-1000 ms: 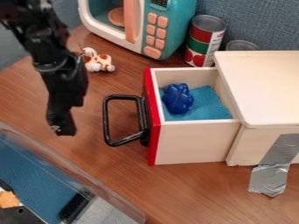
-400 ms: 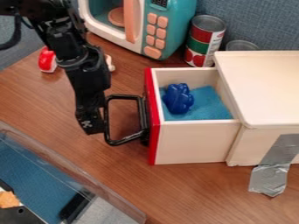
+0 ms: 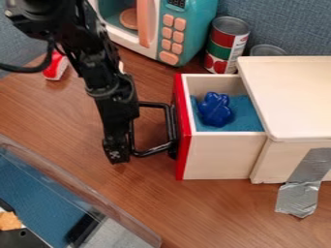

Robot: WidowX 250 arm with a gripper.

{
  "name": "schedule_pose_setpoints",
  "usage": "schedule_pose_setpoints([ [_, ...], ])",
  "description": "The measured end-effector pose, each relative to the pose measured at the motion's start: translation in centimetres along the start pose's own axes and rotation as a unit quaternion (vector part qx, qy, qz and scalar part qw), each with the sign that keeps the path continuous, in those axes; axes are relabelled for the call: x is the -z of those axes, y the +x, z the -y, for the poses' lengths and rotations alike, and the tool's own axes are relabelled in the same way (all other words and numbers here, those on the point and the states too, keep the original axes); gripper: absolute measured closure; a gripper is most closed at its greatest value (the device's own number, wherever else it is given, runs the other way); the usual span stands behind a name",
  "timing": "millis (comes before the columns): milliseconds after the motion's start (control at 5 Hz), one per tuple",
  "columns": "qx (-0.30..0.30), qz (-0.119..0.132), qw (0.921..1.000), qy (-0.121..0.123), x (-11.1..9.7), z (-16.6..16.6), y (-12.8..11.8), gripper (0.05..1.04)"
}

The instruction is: Close up the drawer

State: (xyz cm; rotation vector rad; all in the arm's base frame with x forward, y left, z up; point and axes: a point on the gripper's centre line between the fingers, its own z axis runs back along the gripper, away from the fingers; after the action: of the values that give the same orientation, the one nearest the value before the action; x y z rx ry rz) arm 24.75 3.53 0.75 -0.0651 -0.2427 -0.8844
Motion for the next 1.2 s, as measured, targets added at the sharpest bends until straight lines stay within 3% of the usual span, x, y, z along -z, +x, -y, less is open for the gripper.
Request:
schedule_pose_setpoints([
  [200,-0.003,0.005,0.9999,0.009,0.4,-0.2,1.1,0.083],
  [400,-0.018,0.018,0.9997,0.0,0.4,0.1,1.7,0.083],
  [600,-0.013,0.027,0.9995,-0.011,0.2,1.0,3.4,0.083],
  [1000,-0.012,0.055,0.9984,0.0,-1.1,1.3,8.0,0.083],
  [1200,-0.017,0.059,0.9981,0.004,-0.6,0.6,9.2,0.083],
])
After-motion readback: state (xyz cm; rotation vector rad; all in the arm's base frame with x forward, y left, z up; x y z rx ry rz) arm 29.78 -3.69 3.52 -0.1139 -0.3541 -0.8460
